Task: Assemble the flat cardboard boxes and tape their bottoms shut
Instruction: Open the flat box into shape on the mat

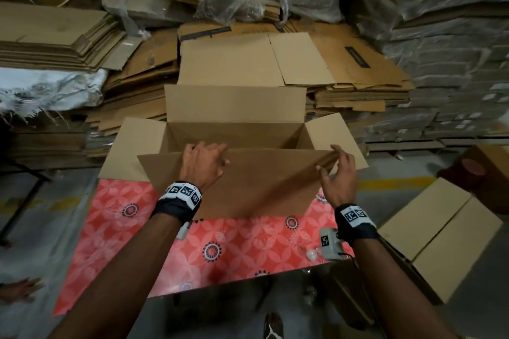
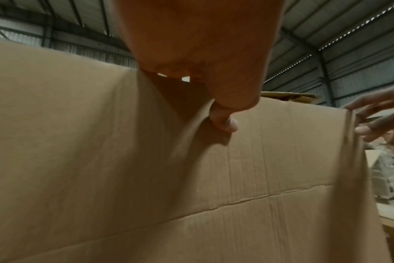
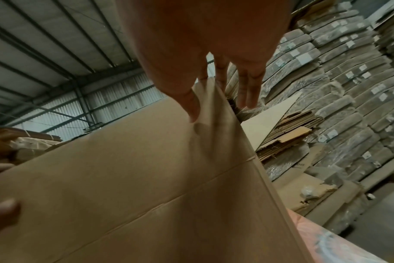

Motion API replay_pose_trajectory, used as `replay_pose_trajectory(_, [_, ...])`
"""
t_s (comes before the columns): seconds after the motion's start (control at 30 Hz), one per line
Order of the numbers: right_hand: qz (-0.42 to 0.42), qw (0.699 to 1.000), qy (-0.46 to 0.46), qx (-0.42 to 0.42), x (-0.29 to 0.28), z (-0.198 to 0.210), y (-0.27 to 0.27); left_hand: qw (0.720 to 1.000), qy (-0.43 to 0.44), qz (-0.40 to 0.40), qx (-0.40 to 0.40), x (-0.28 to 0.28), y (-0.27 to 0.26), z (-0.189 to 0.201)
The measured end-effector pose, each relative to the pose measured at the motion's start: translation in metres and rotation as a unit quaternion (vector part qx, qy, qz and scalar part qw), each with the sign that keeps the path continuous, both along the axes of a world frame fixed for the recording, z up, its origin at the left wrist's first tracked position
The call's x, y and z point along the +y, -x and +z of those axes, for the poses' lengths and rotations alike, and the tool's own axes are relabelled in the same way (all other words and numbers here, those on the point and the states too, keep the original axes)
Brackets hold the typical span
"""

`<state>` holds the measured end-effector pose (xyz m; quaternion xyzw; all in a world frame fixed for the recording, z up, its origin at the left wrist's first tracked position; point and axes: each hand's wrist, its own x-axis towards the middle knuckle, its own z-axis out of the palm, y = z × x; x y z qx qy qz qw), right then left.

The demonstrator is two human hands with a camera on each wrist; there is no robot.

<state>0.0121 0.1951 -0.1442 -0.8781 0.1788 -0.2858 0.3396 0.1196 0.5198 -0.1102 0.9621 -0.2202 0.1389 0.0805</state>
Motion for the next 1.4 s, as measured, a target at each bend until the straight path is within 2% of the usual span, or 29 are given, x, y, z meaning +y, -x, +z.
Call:
replay_pose_trajectory(0.07, [0.000,1.000,-0.014,-0.012,-0.003,-0.003,-0.004,1.000,0.004,0.004,0.003,0.000,-0.002,0.000])
replay_pose_trajectory(0.2, [-0.015,0.994,-0.111,-0.006,-0.021,-0.017,-0.008,1.000,0.018,0.012,0.009,-0.001,-0.003,-0.002])
replay_pose_trajectory(0.4, [0.054,0.994,-0.078,0.049,-0.039,-0.055,-0.003,0.999,0.037,0.022,0.001,-0.004,-0.005,-0.001])
replay_pose_trajectory(0.67, [0.015,0.997,-0.075,0.001,-0.035,-0.073,-0.004,0.998,0.057,0.004,-0.014,0.003,0.002,-0.012])
replay_pose_trajectory(0.83, [0.022,0.996,-0.084,0.003,-0.034,-0.076,0.000,0.998,0.057,-0.004,-0.016,0.005,0.011,-0.015])
replay_pose_trajectory(0.97, [0.016,0.996,-0.089,-0.015,-0.027,-0.074,0.003,0.999,0.014,-0.018,-0.044,0.006,0.010,-0.014])
replay_pose_trajectory(1.03, [-0.013,0.996,-0.079,-0.029,-0.023,-0.074,0.004,0.996,0.005,0.024,-0.081,0.011,0.013,-0.019])
replay_pose_trajectory(1.13, [-0.064,0.994,-0.089,-0.025,-0.017,-0.081,0.009,0.975,0.112,0.126,-0.144,0.023,0.029,-0.034])
replay_pose_trajectory(1.2, [-0.072,0.992,-0.108,0.012,-0.012,-0.089,0.013,0.955,0.179,0.187,-0.144,0.030,0.041,-0.050])
replay_pose_trajectory(1.3, [-0.061,0.986,-0.119,0.101,-0.005,-0.109,0.018,0.936,0.232,0.262,-0.036,0.043,0.055,-0.088])
replay_pose_trajectory(1.4, [-0.031,0.984,-0.096,0.145,0.005,-0.131,0.024,0.925,0.252,0.278,0.068,0.058,0.067,-0.135])
